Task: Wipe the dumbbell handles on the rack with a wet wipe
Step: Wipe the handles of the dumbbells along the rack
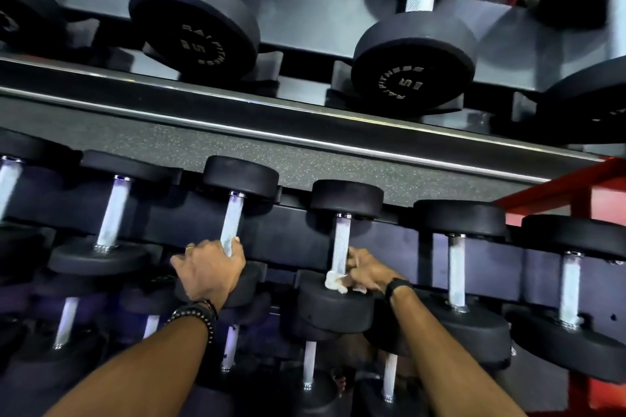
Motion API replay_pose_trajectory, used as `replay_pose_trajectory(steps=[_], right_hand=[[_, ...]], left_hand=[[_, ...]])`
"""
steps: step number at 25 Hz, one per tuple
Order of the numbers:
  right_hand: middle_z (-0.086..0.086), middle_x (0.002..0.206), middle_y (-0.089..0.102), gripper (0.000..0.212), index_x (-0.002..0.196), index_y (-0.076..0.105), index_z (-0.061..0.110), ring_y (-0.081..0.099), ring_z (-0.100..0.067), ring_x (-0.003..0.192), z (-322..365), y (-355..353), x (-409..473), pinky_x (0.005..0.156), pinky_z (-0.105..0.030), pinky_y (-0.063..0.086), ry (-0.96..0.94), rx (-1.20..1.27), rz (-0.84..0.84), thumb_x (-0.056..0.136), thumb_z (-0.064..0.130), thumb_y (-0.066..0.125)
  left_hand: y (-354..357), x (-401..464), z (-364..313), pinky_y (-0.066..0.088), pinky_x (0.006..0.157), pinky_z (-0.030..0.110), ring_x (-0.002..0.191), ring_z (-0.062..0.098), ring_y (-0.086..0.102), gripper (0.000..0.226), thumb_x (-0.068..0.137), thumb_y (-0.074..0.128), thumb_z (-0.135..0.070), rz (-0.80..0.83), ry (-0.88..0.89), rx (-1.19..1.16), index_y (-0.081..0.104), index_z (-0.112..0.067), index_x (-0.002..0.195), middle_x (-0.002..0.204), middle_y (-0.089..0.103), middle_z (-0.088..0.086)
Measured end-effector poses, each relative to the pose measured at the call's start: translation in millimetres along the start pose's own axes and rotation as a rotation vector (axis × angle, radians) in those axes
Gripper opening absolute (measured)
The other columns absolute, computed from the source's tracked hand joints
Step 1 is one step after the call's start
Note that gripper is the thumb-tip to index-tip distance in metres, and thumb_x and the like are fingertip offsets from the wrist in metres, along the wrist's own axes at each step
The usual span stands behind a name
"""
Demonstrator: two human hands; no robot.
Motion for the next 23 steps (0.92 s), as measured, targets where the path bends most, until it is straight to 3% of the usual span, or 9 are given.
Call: replay_pose_trajectory(steps=[3, 5, 8, 11, 14, 16, 18, 20, 23], right_hand=[[-0.012, 0.101, 0.069, 0.044, 0.114, 0.061, 0.003, 0.066, -0.027, 0.093, -3, -12, 4, 0.068, -0.026, 0.052, 0.033, -0.213, 0.011, 0.074, -0.014, 0.055], [-0.005, 0.089, 0.067, 0.036, 0.102, 0.065, 0.007, 0.065, -0.026, 0.089, -2, -14, 2, 0.073, -0.029, 0.051, -0.019, -0.385, -0.105, 0.072, -0.009, 0.052], [-0.015, 0.097, 0.065, 0.026, 0.093, 0.065, 0.006, 0.062, -0.029, 0.089, -2, -12, 0, 0.076, -0.03, 0.05, -0.057, -0.448, -0.284, 0.073, -0.003, 0.051], [-0.015, 0.09, 0.066, 0.005, 0.08, 0.064, 0.002, 0.059, -0.02, 0.081, -15, 1, 1, 0.073, -0.028, 0.05, -0.019, -0.265, -0.342, 0.075, 0.004, 0.062], [-0.004, 0.094, 0.069, 0.026, 0.091, 0.061, 0.014, 0.066, -0.017, 0.086, -18, 19, -7, 0.073, -0.029, 0.052, 0.047, 0.116, -0.291, 0.073, 0.026, 0.076], [-0.003, 0.079, 0.068, 0.027, 0.077, 0.065, 0.014, 0.062, -0.013, 0.069, -9, 19, -9, 0.061, -0.021, 0.047, 0.097, 0.329, -0.254, 0.074, 0.036, 0.081], [-0.008, 0.066, 0.06, 0.037, 0.064, 0.064, 0.009, 0.058, -0.015, 0.059, 0, 20, -4, 0.058, -0.022, 0.047, 0.117, 0.539, -0.105, 0.07, 0.04, 0.082], [-0.008, 0.059, 0.053, 0.042, 0.079, 0.064, 0.002, 0.052, -0.018, 0.053, 7, 22, 2, 0.059, -0.028, 0.049, 0.144, 0.693, -0.02, 0.065, 0.037, 0.085], [-0.008, 0.061, 0.056, 0.044, 0.102, 0.065, -0.006, 0.05, -0.015, 0.048, 6, 26, 8, 0.054, -0.027, 0.048, 0.151, 0.612, -0.079, 0.069, 0.015, 0.085]], left_hand=[[2, 2, 1, 0.037, 0.074, 0.045, 0.075, 0.036, 0.061, 0.045, 0.087, 0.057, -0.042, -0.01, 0.005, 0.011, 0.072, -0.004, 0.068, 0.066, 0.066, 0.015], [4, 3, 1, 0.036, 0.075, 0.044, 0.077, 0.035, 0.06, 0.045, 0.087, 0.057, -0.044, 0.001, 0.002, 0.028, 0.073, -0.006, 0.07, 0.068, 0.066, 0.013], [8, 4, 3, 0.036, 0.075, 0.043, 0.077, 0.035, 0.06, 0.046, 0.088, 0.056, -0.046, 0.002, 0.006, 0.025, 0.073, -0.008, 0.069, 0.068, 0.066, 0.012], [6, 4, 2, 0.036, 0.072, 0.044, 0.072, 0.036, 0.06, 0.051, 0.085, 0.049, -0.047, -0.044, 0.035, -0.005, 0.071, -0.006, 0.064, 0.063, 0.064, 0.013], [7, 4, 2, 0.036, 0.07, 0.043, 0.069, 0.035, 0.059, 0.055, 0.081, 0.043, -0.05, -0.051, 0.036, -0.007, 0.069, -0.005, 0.061, 0.06, 0.062, 0.012], [7, 5, 2, 0.036, 0.07, 0.043, 0.069, 0.034, 0.059, 0.056, 0.081, 0.042, -0.051, -0.053, 0.037, -0.007, 0.069, -0.006, 0.062, 0.061, 0.062, 0.012], [8, 5, 3, 0.036, 0.07, 0.043, 0.069, 0.035, 0.059, 0.057, 0.082, 0.041, -0.051, -0.073, 0.043, -0.022, 0.069, -0.006, 0.061, 0.061, 0.062, 0.013], [8, 5, 3, 0.035, 0.07, 0.044, 0.069, 0.035, 0.059, 0.059, 0.082, 0.039, -0.052, -0.087, 0.044, -0.036, 0.069, -0.005, 0.061, 0.062, 0.062, 0.013], [8, 7, 3, 0.034, 0.07, 0.043, 0.07, 0.034, 0.059, 0.06, 0.082, 0.038, -0.054, -0.069, 0.034, -0.019, 0.069, -0.006, 0.062, 0.063, 0.062, 0.012]])
Point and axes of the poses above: each hand's wrist, its own x-axis towards the middle knuckle, its own y-axis out of the palm, z = x × y, the point moved 5 cm from there along x, towards the middle knuckle
